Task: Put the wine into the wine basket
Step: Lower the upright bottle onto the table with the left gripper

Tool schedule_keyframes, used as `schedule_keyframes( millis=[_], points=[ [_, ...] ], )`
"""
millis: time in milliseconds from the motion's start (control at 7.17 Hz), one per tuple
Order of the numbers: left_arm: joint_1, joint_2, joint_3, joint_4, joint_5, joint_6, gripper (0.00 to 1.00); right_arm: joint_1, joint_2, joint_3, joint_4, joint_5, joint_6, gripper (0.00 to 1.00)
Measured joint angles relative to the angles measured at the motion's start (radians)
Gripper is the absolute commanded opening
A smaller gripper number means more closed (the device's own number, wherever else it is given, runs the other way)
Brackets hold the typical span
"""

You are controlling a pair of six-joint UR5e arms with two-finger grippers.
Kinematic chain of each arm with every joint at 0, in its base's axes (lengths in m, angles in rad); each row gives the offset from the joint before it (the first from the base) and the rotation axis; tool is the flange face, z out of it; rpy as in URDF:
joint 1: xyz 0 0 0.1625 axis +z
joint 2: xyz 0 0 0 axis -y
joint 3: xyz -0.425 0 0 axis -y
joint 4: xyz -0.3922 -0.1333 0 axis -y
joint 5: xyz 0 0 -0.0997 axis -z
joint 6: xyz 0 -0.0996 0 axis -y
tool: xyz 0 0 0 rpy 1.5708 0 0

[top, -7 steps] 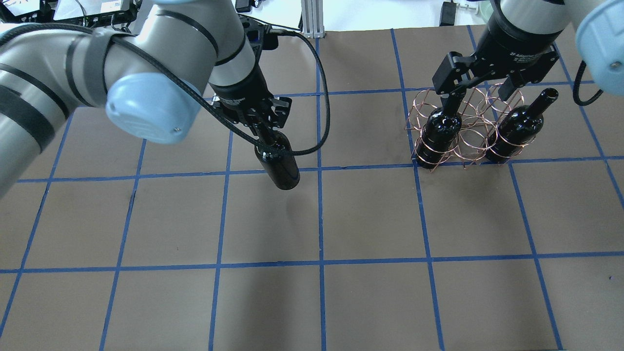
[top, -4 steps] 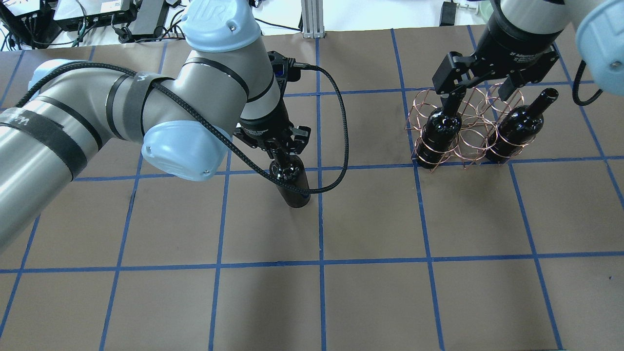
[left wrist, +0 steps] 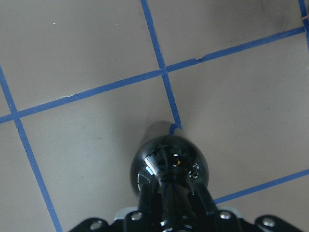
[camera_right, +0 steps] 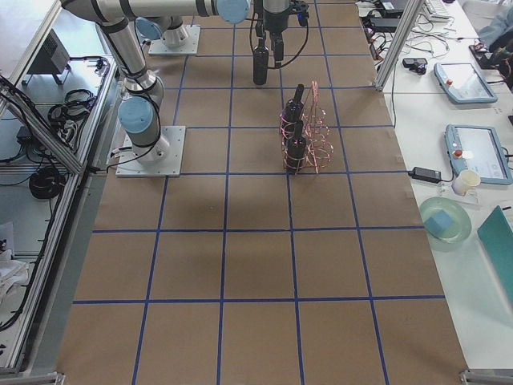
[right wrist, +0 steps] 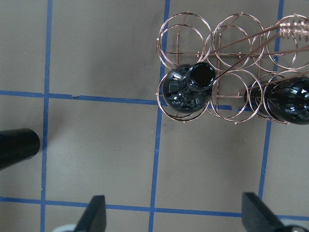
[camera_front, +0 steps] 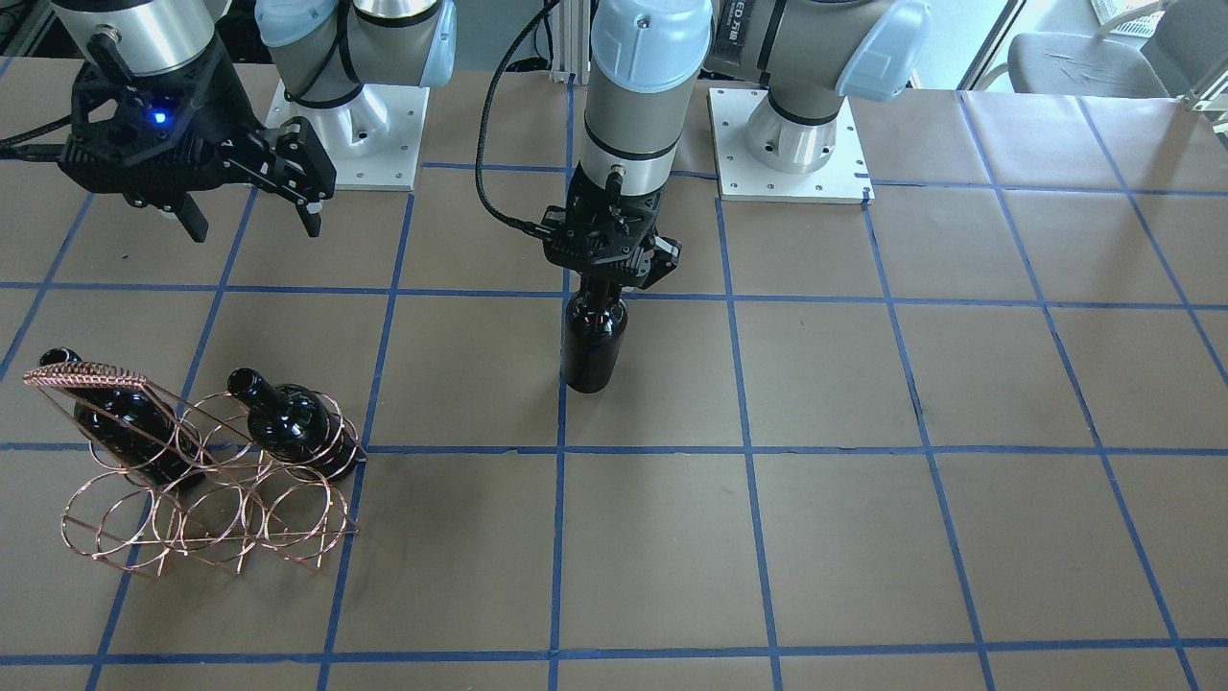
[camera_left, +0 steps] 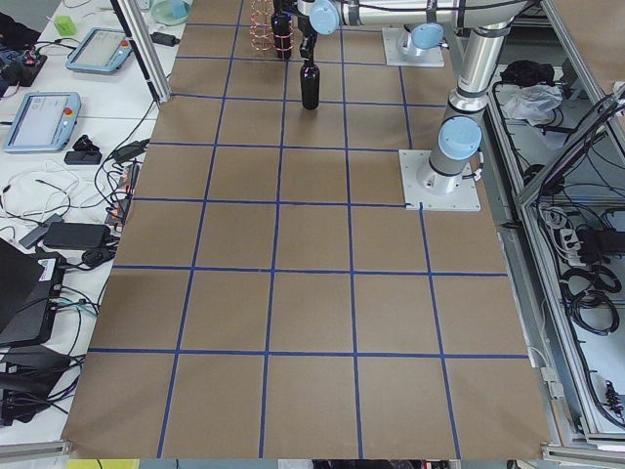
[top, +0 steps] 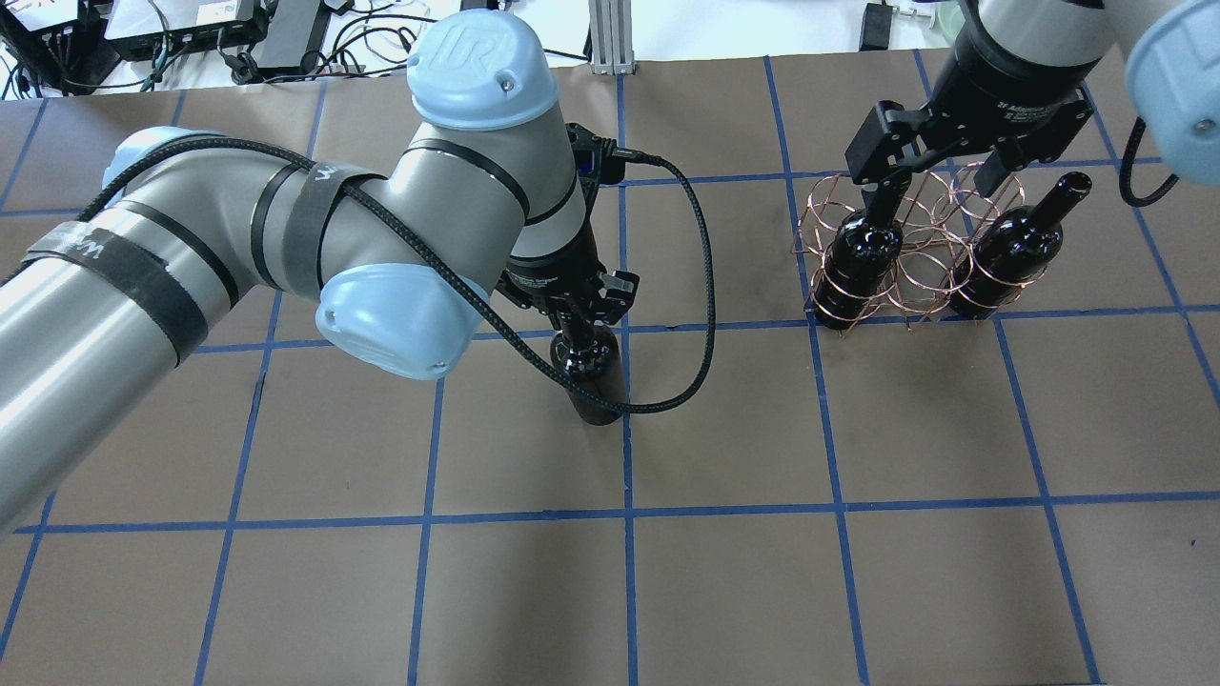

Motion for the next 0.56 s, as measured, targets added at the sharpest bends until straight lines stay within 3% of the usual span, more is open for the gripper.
schedule_keyframes(
  millis=[419, 558],
  points=[
    [0.003, 0.007, -0.020, -0.003, 0.007, 0.006, 0.00, 0.000, 0.000, 0.000, 0.000, 0.000, 0.000, 1.00],
    [0.005, 0.006, -0.023, -0.001, 0.006, 0.006, 0.27, 0.000, 0.000, 0.000, 0.000, 0.001, 0.000, 1.00]
  ],
)
